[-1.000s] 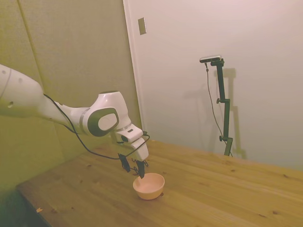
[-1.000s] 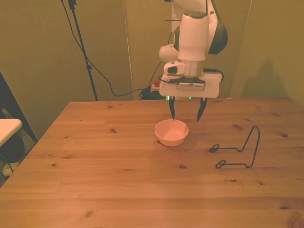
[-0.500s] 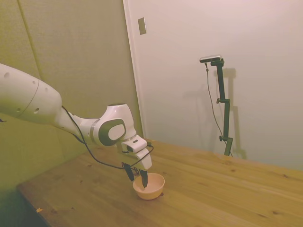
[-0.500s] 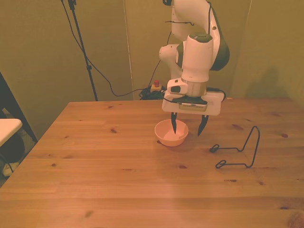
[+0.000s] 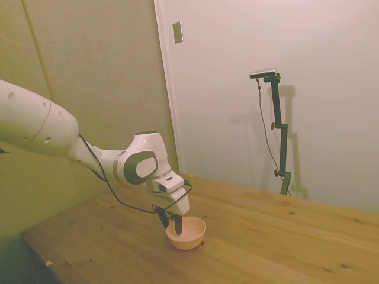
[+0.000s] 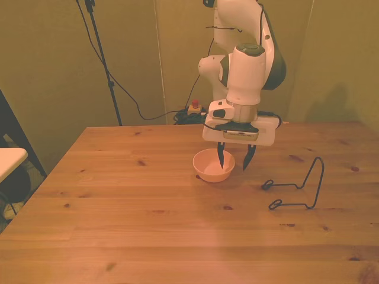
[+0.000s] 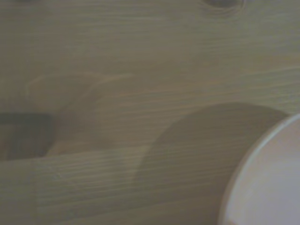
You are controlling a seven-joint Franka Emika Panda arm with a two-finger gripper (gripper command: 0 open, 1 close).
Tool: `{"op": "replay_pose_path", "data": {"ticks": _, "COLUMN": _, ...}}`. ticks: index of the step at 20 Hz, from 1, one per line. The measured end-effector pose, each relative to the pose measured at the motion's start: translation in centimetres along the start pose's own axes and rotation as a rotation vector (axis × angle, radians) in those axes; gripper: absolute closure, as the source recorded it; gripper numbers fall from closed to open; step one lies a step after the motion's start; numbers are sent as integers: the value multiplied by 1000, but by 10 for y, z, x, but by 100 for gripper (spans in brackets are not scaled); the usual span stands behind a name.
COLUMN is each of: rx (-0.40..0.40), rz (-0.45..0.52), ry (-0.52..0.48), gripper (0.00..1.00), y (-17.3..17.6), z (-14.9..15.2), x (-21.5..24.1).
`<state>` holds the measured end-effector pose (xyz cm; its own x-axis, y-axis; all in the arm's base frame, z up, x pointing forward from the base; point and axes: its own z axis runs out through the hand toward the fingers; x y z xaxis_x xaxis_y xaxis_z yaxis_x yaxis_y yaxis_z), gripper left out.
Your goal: Load the bowl
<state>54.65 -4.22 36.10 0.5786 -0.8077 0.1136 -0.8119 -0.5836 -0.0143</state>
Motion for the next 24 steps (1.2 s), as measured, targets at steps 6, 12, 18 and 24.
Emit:
{"op": "replay_pose_path", "data": {"ticks": 6, "rx": 0, "rz": 7, "ry": -1, "gripper": 100, "y": 2, "z": 2, "x": 2}}
{"op": "replay_pose_path", "data": {"ticks": 12, "rx": 2, "rz": 6, "ry": -2, "gripper": 100, "y": 1, "z": 1, "x": 1}}
{"op": "replay_pose_path", "data": {"ticks": 18, "rx": 20, "rz": 10, "ry": -2, "gripper": 100, "y": -2, "z": -5, "x": 5}}
{"op": "replay_pose_path", "data": {"ticks": 24, "rx": 93, "rz": 17, "ry": -27, "gripper": 100, "y": -1, "z": -33, "x": 21}}
